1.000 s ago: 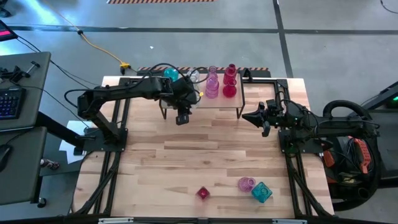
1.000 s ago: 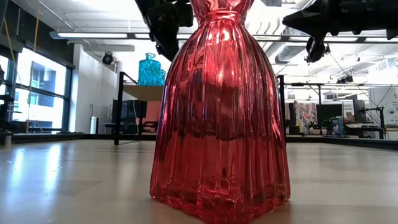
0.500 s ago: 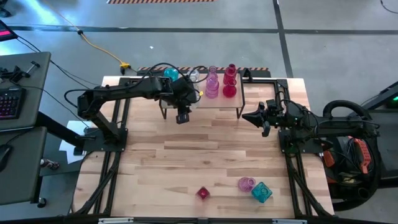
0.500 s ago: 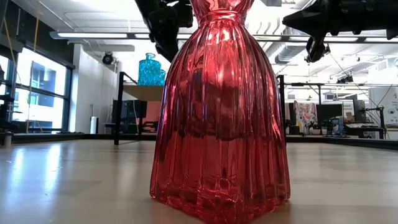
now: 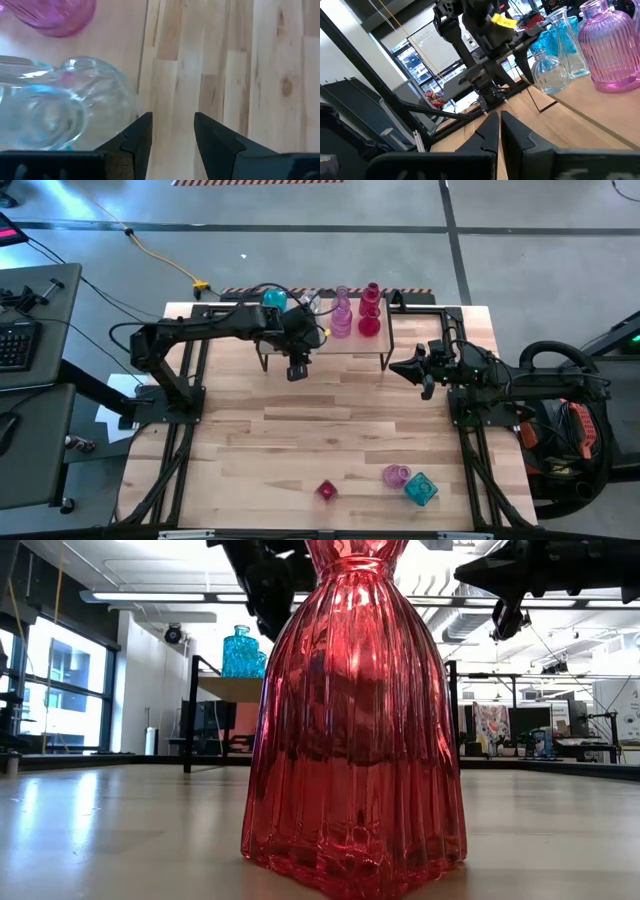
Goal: Sort vases onto shelf
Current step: Adjust the transparent vase, then put the violet vase on the shelf aligned with the other violet vase
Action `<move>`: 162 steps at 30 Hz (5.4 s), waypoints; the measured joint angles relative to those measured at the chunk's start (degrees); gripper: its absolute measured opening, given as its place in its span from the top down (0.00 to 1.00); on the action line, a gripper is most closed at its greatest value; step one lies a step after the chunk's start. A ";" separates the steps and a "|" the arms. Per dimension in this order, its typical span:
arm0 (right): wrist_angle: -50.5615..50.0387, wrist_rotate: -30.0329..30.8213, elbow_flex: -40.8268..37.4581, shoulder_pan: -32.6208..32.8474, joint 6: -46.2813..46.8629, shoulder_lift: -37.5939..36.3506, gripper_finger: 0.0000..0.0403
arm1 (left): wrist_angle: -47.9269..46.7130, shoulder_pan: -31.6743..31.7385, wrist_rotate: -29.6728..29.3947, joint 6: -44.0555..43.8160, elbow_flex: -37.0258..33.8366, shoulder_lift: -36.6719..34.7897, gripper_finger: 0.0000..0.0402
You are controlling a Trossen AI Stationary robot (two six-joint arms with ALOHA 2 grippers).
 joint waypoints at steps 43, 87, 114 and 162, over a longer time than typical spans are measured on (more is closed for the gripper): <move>-0.03 -0.07 0.00 0.00 0.02 0.00 1.00 | 0.69 -1.84 -1.54 -0.03 4.54 1.42 0.66; 1.39 -7.58 4.07 0.07 4.94 4.05 1.00 | -19.81 -0.35 -18.54 -9.41 18.71 -20.95 0.66; -46.34 -21.19 32.15 6.95 23.07 19.29 1.00 | -20.43 -0.37 -19.93 -7.35 18.71 -21.42 0.66; -69.24 -4.99 41.92 28.59 61.34 28.72 1.00 | -28.12 -0.37 -19.38 -1.49 18.71 -21.42 0.66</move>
